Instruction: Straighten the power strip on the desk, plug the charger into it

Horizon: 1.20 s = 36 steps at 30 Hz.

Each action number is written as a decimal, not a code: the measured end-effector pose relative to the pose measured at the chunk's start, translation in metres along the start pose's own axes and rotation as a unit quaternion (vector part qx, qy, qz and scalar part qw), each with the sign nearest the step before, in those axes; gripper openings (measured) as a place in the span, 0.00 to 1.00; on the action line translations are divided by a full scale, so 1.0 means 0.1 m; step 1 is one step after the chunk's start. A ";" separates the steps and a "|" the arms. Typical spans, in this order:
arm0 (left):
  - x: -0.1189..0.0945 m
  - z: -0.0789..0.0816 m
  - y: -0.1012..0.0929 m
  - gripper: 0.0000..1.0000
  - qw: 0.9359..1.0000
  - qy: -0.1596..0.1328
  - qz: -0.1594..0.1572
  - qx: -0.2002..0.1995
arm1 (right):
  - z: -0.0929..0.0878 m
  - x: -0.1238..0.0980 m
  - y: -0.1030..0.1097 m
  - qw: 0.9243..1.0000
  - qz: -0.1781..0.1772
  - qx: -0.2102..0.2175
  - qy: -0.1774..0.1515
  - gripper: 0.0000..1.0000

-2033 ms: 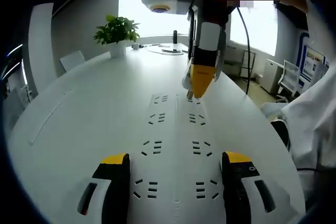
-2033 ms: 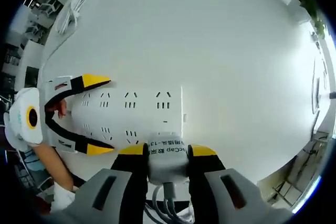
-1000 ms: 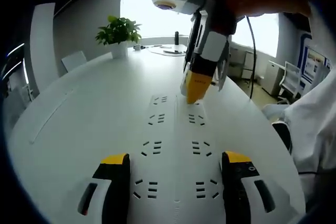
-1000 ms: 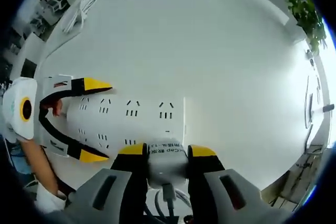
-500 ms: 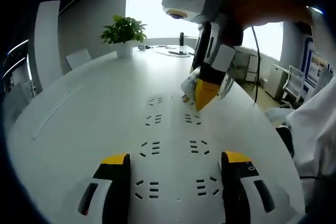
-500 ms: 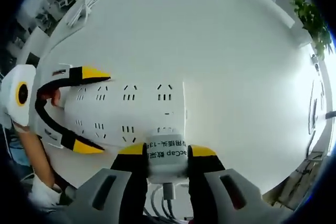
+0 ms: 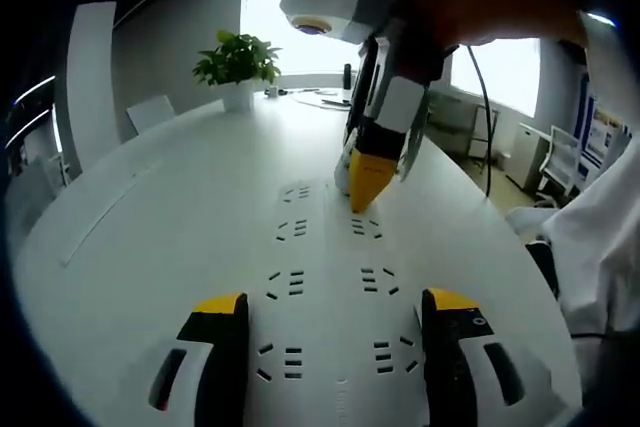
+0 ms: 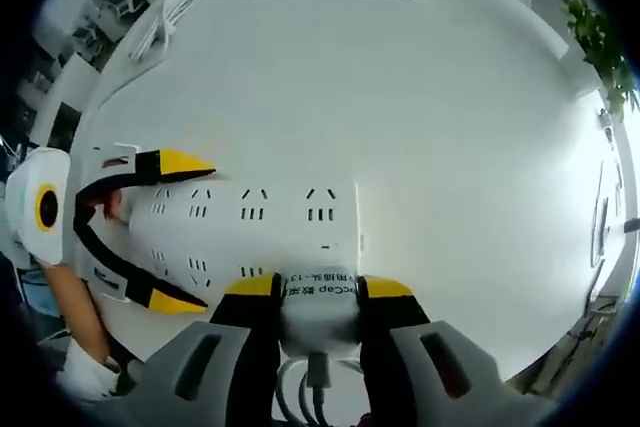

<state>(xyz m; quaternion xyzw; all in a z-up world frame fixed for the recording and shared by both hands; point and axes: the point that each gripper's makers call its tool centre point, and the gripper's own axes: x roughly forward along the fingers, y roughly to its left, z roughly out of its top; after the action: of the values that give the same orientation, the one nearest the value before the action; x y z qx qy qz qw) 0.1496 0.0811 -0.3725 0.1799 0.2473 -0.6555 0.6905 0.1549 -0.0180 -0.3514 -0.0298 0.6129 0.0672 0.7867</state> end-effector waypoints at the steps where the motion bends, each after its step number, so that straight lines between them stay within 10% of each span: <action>1: 0.00 0.00 0.00 0.71 1.000 0.000 0.000 0.000 | -0.01 0.00 0.01 1.000 0.002 0.001 -0.005 0.28; 16: -0.02 0.01 0.01 0.71 1.000 -0.003 -0.002 -0.002 | -0.12 -0.35 0.18 0.999 0.036 -0.024 -0.016 0.32; 36: -0.03 0.01 0.02 0.71 1.000 -0.003 -0.001 -0.001 | -0.14 -0.21 0.08 0.999 0.023 -0.036 0.021 0.26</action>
<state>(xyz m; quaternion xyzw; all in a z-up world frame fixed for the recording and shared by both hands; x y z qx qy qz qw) 0.1516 0.0826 -0.3702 0.1772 0.2463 -0.6567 0.6904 0.1358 -0.0137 -0.3343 -0.0454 0.6269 0.1067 0.7705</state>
